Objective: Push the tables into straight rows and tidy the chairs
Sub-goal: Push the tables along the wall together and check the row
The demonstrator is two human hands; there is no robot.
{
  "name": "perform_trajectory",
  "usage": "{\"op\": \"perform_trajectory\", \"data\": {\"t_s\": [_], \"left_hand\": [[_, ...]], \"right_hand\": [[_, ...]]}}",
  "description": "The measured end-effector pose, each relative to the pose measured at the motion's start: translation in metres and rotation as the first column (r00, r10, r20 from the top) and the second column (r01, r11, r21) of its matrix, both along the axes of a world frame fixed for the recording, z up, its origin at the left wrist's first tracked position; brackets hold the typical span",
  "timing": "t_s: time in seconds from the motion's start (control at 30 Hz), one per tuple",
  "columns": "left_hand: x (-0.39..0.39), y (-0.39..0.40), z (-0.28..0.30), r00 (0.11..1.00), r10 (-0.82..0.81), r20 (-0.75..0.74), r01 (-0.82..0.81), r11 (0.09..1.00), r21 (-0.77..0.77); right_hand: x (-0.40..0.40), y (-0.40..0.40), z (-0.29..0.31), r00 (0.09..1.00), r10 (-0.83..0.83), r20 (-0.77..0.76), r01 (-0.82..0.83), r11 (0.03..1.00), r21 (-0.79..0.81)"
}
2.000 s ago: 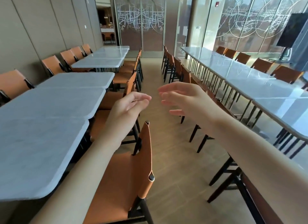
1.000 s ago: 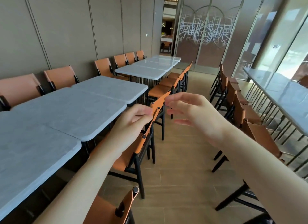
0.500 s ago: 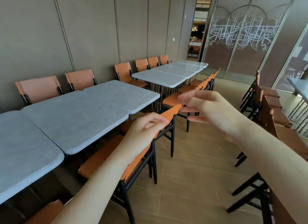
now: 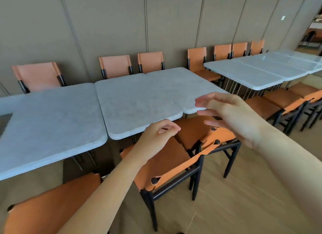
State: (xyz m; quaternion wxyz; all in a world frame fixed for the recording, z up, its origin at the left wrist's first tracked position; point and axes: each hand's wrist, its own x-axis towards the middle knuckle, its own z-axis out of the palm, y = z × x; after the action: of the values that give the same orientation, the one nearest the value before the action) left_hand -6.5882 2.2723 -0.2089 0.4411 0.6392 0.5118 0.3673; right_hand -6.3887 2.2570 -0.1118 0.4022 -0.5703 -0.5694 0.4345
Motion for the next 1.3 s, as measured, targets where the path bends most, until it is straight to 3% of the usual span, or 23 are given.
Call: {"op": "perform_trajectory", "data": {"t_s": [0.17,0.43,0.73,0.9,1.07,1.17,1.3], "left_hand": [[0.011,0.071,-0.017,0.983,0.183,0.022,-0.18,0.979,-0.093],[0.032,0.153,-0.026,0.951,0.31,-0.024,-0.308,0.929,-0.207],[0.029,0.178,-0.051,0.825,0.563,-0.046,-0.549,0.78,-0.302],[0.009,0.161,-0.058,0.691,0.721,-0.061,-0.69,0.632,-0.354],[-0.06,0.146,-0.089,0.481,0.876,0.026,-0.77,0.436,-0.466],[-0.116,0.159,-0.125,0.298,0.952,0.068,-0.754,0.278,-0.594],[-0.202,0.191,-0.179,0.123,0.991,0.054,-0.675,0.123,-0.727]], "right_hand": [[0.01,0.113,-0.006,0.99,0.141,0.016,-0.14,0.99,-0.03],[0.037,0.236,-0.012,0.97,0.239,-0.042,-0.241,0.968,-0.07],[0.018,0.343,-0.056,0.895,0.437,-0.087,-0.445,0.868,-0.22],[-0.047,0.366,-0.08,0.813,0.57,-0.117,-0.577,0.764,-0.289],[-0.143,0.341,-0.134,0.732,0.658,-0.177,-0.657,0.612,-0.44],[-0.207,0.323,-0.181,0.734,0.616,-0.286,-0.656,0.535,-0.532],[-0.301,0.306,-0.25,0.83,0.398,-0.39,-0.546,0.436,-0.716]]}}
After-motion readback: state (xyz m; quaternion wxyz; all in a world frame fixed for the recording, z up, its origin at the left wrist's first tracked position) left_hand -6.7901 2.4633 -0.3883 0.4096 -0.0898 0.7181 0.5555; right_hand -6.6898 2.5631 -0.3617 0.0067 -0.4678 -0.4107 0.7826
